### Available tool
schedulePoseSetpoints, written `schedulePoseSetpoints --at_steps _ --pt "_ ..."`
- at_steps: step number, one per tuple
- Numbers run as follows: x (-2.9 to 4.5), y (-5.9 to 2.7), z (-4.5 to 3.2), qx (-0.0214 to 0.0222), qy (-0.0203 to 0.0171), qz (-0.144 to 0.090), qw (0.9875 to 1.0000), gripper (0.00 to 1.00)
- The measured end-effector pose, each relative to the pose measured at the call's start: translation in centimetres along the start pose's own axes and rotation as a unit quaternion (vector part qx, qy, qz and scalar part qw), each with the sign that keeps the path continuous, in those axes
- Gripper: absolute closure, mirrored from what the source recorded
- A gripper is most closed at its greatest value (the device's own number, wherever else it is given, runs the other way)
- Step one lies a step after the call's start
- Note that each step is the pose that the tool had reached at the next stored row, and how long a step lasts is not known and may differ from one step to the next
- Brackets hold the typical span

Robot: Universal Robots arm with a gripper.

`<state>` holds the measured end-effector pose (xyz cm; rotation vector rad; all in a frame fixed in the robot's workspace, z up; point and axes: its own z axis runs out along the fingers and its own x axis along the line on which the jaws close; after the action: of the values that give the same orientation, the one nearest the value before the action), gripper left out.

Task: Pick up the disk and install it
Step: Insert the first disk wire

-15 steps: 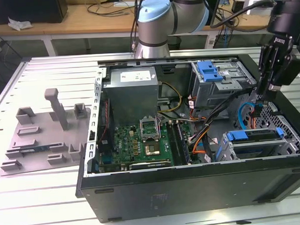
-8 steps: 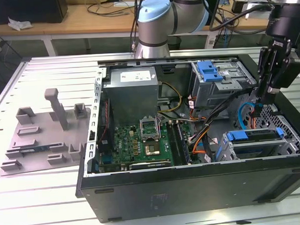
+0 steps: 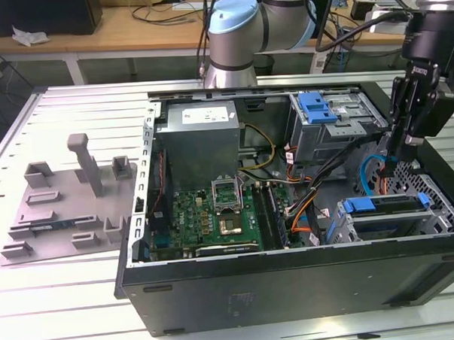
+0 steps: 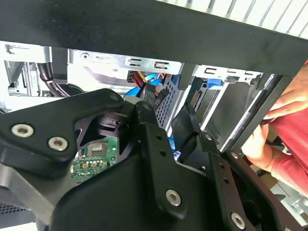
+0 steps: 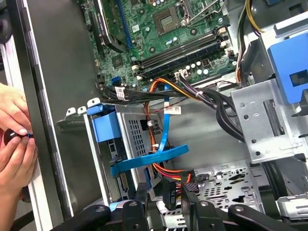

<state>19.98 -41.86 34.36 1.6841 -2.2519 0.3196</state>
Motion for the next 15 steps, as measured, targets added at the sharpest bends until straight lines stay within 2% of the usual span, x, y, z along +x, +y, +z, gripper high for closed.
schedulePoseSetpoints --at_steps 2,3,4,7,8,14,15 --pt "-0.23 0.05 0.1 0.001 0.0039 0.0 1.0 0.6" --pt "-0.47 0.12 0.05 0.0019 0.0076 0.001 1.0 0.6" --pt "-0.73 0.2 -0.05 0.0032 0.0124 0.002 0.9999 0.67" --pt "-1.35 0.38 -0.04 0.0062 0.0247 0.004 0.9997 0.67" --pt "-1.43 0.38 0.07 0.0065 0.0265 0.005 0.9996 0.67" --pt "-1.59 0.39 0.34 0.0067 0.0299 0.007 0.9995 0.69" --pt "-1.63 0.4 0.41 0.0067 0.0308 0.007 0.9995 0.82"
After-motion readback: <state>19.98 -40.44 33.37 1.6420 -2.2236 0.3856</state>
